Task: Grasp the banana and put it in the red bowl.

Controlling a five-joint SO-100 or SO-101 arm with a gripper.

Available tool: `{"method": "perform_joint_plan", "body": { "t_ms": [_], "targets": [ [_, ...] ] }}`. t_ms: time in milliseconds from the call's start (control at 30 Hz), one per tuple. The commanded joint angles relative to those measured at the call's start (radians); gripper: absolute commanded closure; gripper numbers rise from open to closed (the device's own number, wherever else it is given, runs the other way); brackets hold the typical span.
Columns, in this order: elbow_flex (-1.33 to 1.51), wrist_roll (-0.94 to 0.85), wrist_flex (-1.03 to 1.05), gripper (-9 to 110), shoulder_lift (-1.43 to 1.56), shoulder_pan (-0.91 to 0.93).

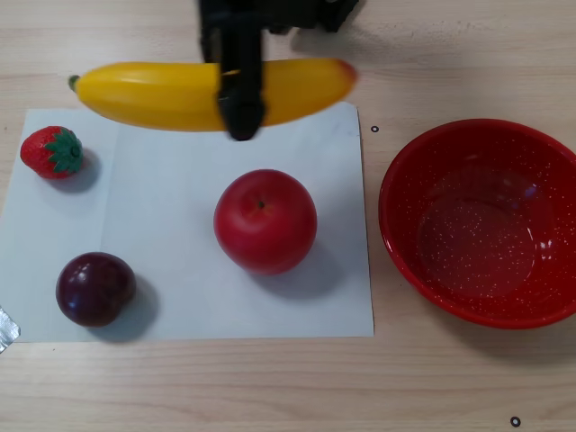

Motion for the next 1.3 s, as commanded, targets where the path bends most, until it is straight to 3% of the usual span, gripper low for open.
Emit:
{"method": "perform_joint_plan", "body": {
  "t_ms": [0, 467, 1033, 1267],
  "targets": [
    [-0.155, -0.037, 0.020, 101, 0.064, 0.058],
    [-0.403, -0.236, -0.072, 101, -0.095, 0.491],
    [-0.192, -0.265, -0.730, 101, -0.291, 0.632],
    [-0.017, -0.192, -1.009, 101, -0.304, 0.635]
  ]
}}
